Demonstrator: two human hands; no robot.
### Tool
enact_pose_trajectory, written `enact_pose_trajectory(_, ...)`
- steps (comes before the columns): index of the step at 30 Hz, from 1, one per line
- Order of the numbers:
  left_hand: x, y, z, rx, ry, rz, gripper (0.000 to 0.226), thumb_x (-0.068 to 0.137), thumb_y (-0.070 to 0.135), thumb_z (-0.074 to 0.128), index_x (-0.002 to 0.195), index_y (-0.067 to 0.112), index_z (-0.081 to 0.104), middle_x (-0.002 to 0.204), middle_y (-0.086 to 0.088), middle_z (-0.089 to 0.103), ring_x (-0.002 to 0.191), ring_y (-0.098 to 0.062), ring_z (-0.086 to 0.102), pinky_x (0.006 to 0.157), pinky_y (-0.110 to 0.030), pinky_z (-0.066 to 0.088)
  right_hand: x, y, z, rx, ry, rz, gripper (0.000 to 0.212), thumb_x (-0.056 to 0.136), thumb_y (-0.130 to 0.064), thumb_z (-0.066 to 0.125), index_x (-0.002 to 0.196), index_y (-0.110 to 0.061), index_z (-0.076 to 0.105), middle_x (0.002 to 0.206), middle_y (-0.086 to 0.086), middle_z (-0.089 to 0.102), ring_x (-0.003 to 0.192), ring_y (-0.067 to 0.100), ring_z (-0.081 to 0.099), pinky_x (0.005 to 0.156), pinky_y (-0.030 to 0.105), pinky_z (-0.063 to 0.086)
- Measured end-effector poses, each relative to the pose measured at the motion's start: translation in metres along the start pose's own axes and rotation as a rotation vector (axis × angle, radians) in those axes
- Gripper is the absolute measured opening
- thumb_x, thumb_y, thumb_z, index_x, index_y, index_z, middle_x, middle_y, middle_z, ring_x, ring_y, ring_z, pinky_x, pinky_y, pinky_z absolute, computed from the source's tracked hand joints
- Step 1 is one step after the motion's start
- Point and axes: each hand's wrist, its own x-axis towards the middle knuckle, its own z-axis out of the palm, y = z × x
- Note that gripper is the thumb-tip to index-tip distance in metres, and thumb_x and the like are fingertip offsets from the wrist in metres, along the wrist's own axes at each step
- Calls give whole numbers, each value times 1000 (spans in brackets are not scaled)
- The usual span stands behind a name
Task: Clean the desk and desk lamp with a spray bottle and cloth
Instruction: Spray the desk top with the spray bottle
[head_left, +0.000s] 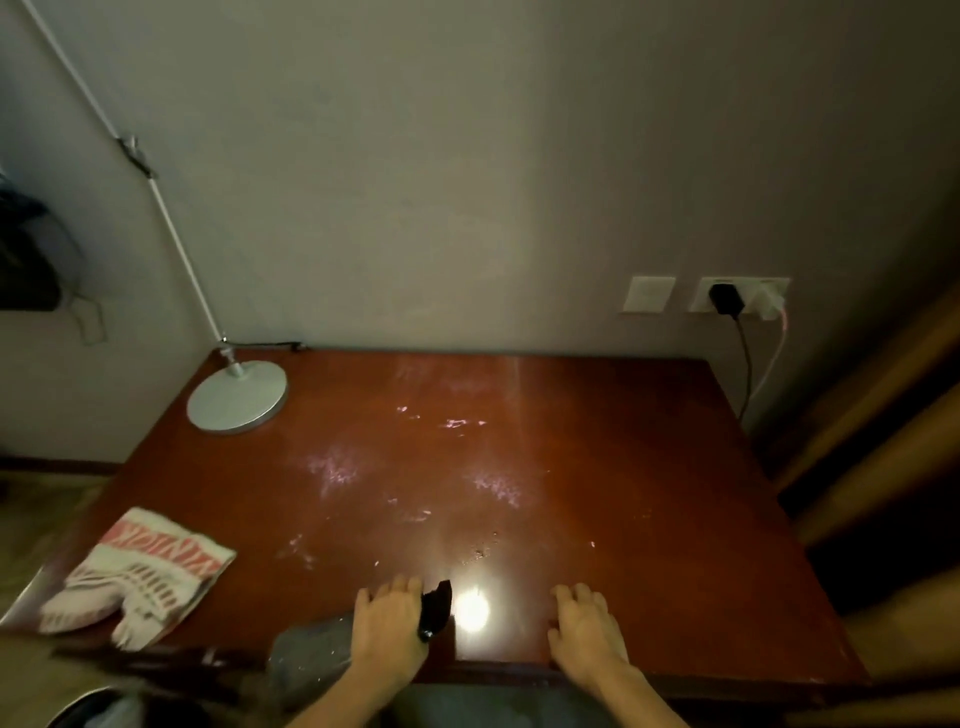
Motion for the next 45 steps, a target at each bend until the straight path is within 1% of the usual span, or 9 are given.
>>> enact_pose_trajectory(6, -4, -31, 4, -87, 58, -125, 44, 80, 24, 63, 121, 25, 45, 117, 8, 54, 109, -10, 54, 100, -30, 37, -4, -10, 4, -17, -7, -22, 49, 92, -16, 48, 139, -19, 37, 139, 6, 40, 125, 23, 40, 104, 33, 41)
enact_pose_trajectory(11, -1, -44, -2, -191, 159, -170, 35, 80, 35, 63, 111, 25, 48, 105, 10, 57, 102, -10, 56, 90, -27, 38, -8, -14, 6, -41, -9, -23, 48, 93, -18, 50, 139, -18, 38, 140, 6, 40, 126, 22, 40, 105, 32, 40)
enact_pose_trajectory(20, -5, -47, 4, -194, 172, -98, 40, 77, 28, 66, 114, 28, 51, 110, 11, 58, 102, -10, 56, 91, -30, 39, -11, -18, 7, -64, -2, -26, 45, 93, -23, 52, 137, -20, 40, 138, 5, 41, 125, 23, 41, 104, 34, 41)
enact_pose_trajectory(25, -3, -18, 2, -175, 156, 33, 37, 80, 19, 61, 114, 27, 49, 114, 10, 56, 106, -10, 54, 94, -28, 35, -11, -22, 6, -78, 5, -49, 42, 96, -25, 47, 136, -18, 39, 138, 7, 41, 125, 24, 40, 103, 34, 41)
enact_pose_trajectory(28, 5, 5, -8, -115, 140, 49, 39, 82, 24, 63, 118, 22, 47, 117, 5, 55, 109, -14, 55, 97, -31, 35, -15, -19, 5, -77, -12, -48, 47, 94, -25, 51, 139, -18, 38, 140, 6, 40, 127, 23, 39, 105, 33, 40)
enact_pose_trajectory(31, 18, 20, -19, -155, 158, 12, 40, 81, 28, 65, 116, 21, 49, 113, 5, 57, 103, -14, 58, 95, -31, 38, -22, -8, 5, -85, -22, -22, 47, 94, -23, 51, 139, -17, 38, 140, 7, 40, 127, 24, 39, 105, 33, 40)
enact_pose_trajectory(38, 39, 30, -34, -180, 194, -15, 35, 78, 20, 65, 109, 21, 49, 105, 5, 60, 96, -14, 61, 90, -30, 42, -32, 17, 3, -53, -31, 61, 50, 92, -21, 51, 140, -19, 36, 140, 7, 39, 127, 24, 39, 104, 35, 41)
enact_pose_trajectory(41, 42, 27, -36, -212, 213, -24, 34, 75, 19, 65, 105, 23, 50, 97, 8, 60, 91, -13, 61, 86, -28, 43, -34, 23, 3, -39, -39, 81, 50, 92, -20, 51, 140, -19, 37, 141, 6, 39, 128, 24, 38, 105, 36, 40)
enact_pose_trajectory(45, 40, 19, -39, -274, 267, -47, 27, 75, 19, 65, 95, 25, 47, 86, 11, 54, 87, -12, 59, 75, -25, 35, -30, 25, 4, -39, -54, 85, 52, 92, -19, 52, 141, -19, 35, 143, 6, 37, 130, 25, 36, 106, 36, 39)
